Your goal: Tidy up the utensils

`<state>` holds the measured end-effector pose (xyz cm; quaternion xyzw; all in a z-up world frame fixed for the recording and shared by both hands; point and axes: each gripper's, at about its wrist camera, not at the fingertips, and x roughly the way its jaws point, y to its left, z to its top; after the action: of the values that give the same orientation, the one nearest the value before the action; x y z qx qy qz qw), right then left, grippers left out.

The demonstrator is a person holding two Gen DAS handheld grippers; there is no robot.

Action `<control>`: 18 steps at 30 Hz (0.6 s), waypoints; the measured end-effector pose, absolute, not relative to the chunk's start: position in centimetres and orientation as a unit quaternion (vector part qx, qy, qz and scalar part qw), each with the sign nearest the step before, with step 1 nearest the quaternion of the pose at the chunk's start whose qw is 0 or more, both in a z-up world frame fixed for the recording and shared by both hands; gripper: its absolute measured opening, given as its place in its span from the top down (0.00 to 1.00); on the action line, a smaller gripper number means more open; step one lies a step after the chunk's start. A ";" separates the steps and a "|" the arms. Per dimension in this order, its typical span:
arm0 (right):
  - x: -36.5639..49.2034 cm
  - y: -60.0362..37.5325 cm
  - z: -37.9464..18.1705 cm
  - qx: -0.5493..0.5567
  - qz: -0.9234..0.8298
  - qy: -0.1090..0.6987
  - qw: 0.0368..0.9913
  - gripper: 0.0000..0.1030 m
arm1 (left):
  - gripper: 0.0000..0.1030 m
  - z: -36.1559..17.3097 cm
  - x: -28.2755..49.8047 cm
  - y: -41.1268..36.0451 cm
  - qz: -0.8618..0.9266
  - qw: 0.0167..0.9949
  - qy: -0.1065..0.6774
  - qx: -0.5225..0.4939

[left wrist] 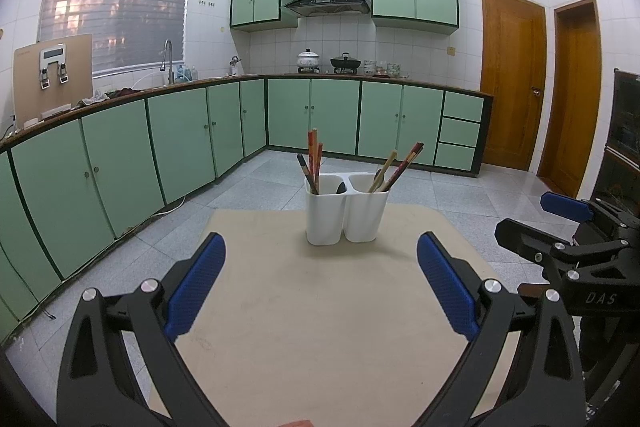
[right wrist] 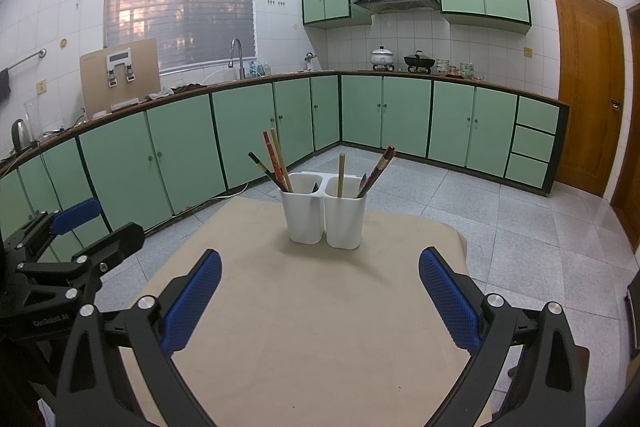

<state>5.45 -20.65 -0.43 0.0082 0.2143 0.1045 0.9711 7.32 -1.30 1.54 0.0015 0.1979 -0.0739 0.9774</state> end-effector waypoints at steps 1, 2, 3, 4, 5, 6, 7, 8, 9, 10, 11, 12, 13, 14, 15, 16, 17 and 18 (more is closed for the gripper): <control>5.4 -20.7 -0.4 0.008 0.104 0.214 0.971 0.06 | 0.09 1.5 7.3 -1.3 -0.074 0.977 0.198 0.001; 5.4 -20.7 -0.3 0.007 0.104 0.214 0.971 0.06 | 0.09 1.5 7.3 -1.3 -0.074 0.977 0.198 0.000; 5.4 -20.7 -0.4 0.007 0.104 0.214 0.971 0.06 | 0.09 1.5 7.2 -1.3 -0.074 0.977 0.199 -0.001; 5.4 -20.7 -0.3 0.007 0.104 0.214 0.971 0.06 | 0.09 1.5 7.2 -1.3 -0.074 0.977 0.200 -0.001; 5.4 -20.7 -0.3 0.007 0.104 0.214 0.971 0.06 | 0.09 1.6 7.2 -1.4 -0.074 0.977 0.200 -0.002; 5.5 -20.6 -0.4 0.008 0.104 0.215 0.971 0.06 | 0.09 1.6 7.2 -1.5 -0.073 0.977 0.201 -0.002; 5.5 -20.7 -0.4 0.008 0.104 0.215 0.971 0.06 | 0.09 1.6 7.2 -1.5 -0.073 0.977 0.200 -0.002; 5.4 -20.6 -0.4 0.008 0.104 0.215 0.971 0.06 | 0.09 1.6 7.2 -1.5 -0.073 0.977 0.200 -0.002; 5.5 -20.6 -0.6 0.008 0.104 0.215 0.971 0.06 | 0.09 1.6 7.2 -1.5 -0.073 0.977 0.201 -0.002; 5.6 -20.6 -0.7 0.009 0.104 0.215 0.971 0.06 | 0.09 1.6 7.2 -1.5 -0.073 0.977 0.201 -0.001; 5.6 -20.6 -0.7 0.009 0.104 0.215 0.971 0.06 | 0.09 1.6 7.2 -1.5 -0.073 0.977 0.201 -0.002; 5.6 -20.7 -0.6 0.008 0.104 0.215 0.971 0.06 | 0.09 1.6 7.2 -1.4 -0.073 0.977 0.201 -0.002; 5.6 -20.6 -0.7 0.008 0.104 0.216 0.971 0.06 | 0.09 1.6 7.2 -1.4 -0.073 0.977 0.201 -0.003; 5.6 -20.6 -0.7 0.008 0.104 0.215 0.971 0.06 | 0.09 1.6 7.2 -1.4 -0.073 0.977 0.201 -0.002; 5.6 -20.6 -0.9 0.008 0.104 0.216 0.971 0.06 | 0.09 1.6 7.2 -1.5 -0.073 0.977 0.202 -0.002; 5.6 -20.7 -0.8 0.008 0.105 0.216 0.971 0.06 | 0.09 1.6 7.2 -1.4 -0.073 0.977 0.201 -0.002; 5.6 -20.7 -0.9 0.008 0.105 0.216 0.971 0.06 | 0.09 1.6 7.2 -1.4 -0.073 0.977 0.202 -0.001; 5.6 -20.7 -0.9 0.008 0.104 0.216 0.971 0.06 | 0.09 1.7 7.2 -1.4 -0.073 0.977 0.202 -0.001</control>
<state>5.62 -20.66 -0.92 0.0080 0.2160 0.1045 0.9707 7.17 -1.45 1.65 -0.0014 0.2017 -0.0728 0.9767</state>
